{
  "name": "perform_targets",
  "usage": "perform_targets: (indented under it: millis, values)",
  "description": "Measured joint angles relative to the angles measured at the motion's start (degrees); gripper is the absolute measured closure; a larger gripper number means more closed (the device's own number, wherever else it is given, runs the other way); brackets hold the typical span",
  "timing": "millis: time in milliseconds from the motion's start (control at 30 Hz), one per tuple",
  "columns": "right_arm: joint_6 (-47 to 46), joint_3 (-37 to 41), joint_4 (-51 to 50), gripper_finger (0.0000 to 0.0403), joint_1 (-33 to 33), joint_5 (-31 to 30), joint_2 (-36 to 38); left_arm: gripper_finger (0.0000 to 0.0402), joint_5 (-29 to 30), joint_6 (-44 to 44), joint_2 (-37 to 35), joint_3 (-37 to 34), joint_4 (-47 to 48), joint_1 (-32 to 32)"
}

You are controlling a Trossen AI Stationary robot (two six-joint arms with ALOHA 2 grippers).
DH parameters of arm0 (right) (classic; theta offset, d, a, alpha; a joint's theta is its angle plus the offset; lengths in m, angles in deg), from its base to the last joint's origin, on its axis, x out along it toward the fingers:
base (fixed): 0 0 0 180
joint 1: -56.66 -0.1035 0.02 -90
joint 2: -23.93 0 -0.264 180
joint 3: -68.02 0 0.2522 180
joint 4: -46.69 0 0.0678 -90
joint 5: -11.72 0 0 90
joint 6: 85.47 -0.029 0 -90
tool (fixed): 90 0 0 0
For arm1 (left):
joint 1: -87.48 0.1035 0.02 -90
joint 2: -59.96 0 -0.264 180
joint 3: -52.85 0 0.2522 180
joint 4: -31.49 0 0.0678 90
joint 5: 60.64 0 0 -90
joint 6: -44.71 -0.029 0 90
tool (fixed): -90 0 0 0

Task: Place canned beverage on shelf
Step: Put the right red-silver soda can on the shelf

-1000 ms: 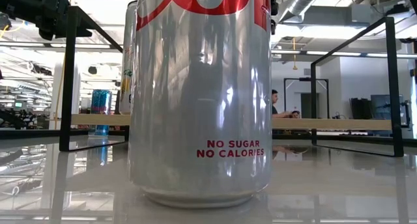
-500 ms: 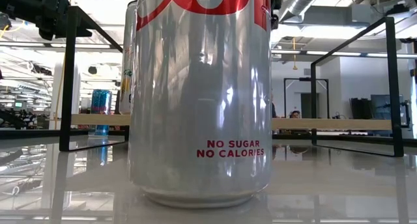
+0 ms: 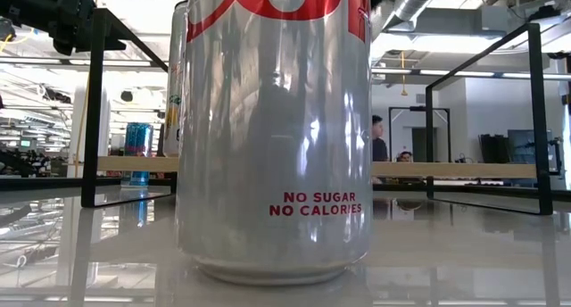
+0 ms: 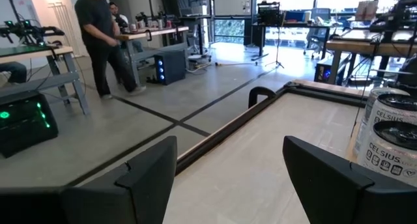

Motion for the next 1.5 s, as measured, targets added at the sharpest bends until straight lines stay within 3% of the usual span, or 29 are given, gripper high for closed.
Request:
perform_targets:
  millis: [300, 600, 767, 967, 1067, 1167, 1500]
  values:
    - [0.1, 0.0, 7.4, 0.0198, -19.5, -10.1, 2.4, 0.0136, 0.0, 0.0, 0.0, 0.0, 0.0, 0.0]
    - [6.7, 0.0, 27.7, 0.0198, -31.0, -10.4, -3.5, 0.0136, 0.0, 0.0, 0.0, 0.0, 0.0, 0.0]
    - [14.8, 0.0, 36.0, 0.0198, -31.8, -10.3, -9.0, 0.0136, 0.0, 0.0, 0.0, 0.0, 0.0, 0.0]
    - [8.3, 0.0, 45.5, 0.0198, -31.3, -7.8, -15.3, 0.0136, 0.0, 0.0, 0.0, 0.0, 0.0, 0.0]
    - [1.3, 0.0, 43.9, 0.0198, -31.0, -6.3, -15.6, 0.0136, 0.0, 0.0, 0.0, 0.0, 0.0, 0.0]
    - [-5.2, -0.1, 42.8, 0.0192, -31.0, -8.4, -15.4, 0.0136, 0.0, 0.0, 0.0, 0.0, 0.0, 0.0]
    - [-5.9, 0.0, 39.4, 0.0119, -30.8, -12.1, -17.6, 0.0136, 0.0, 0.0, 0.0, 0.0, 0.0, 0.0]
